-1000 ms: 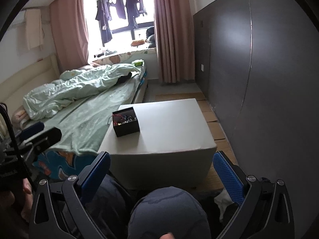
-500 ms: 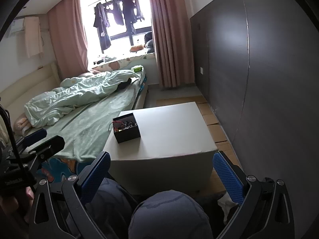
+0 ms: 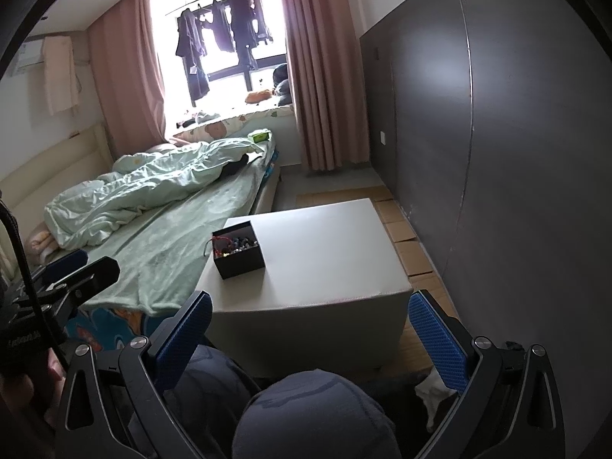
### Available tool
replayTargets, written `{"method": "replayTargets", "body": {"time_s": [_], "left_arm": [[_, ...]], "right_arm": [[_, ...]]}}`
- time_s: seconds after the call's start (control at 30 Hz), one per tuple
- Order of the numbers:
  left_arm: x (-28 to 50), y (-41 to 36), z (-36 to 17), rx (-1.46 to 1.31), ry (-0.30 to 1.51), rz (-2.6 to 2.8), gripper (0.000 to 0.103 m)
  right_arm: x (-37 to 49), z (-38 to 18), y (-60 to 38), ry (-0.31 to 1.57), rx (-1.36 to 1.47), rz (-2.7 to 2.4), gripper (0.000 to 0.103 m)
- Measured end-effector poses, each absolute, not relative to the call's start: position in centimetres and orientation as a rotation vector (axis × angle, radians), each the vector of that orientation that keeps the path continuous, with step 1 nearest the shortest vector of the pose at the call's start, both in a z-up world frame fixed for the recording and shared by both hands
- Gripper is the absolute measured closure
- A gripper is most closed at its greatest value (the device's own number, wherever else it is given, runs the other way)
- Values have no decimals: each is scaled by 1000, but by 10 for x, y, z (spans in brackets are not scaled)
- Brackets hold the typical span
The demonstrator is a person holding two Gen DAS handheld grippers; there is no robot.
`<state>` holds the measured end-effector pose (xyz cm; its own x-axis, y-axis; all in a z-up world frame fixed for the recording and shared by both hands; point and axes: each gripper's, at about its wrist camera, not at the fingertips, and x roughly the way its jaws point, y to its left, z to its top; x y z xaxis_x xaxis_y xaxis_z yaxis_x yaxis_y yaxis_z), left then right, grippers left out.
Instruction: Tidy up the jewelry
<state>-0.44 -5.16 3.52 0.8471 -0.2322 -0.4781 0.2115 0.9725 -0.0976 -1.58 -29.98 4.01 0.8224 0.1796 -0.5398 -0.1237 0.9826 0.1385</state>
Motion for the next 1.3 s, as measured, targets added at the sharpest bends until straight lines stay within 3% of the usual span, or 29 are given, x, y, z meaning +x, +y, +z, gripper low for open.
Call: {"method": "replayTargets", "body": {"time_s": [1.3], "left_arm": [[11,-32,23,-116,476,-209,0]], "right_arm": [[9,24,-299,588,126,140,0]]}}
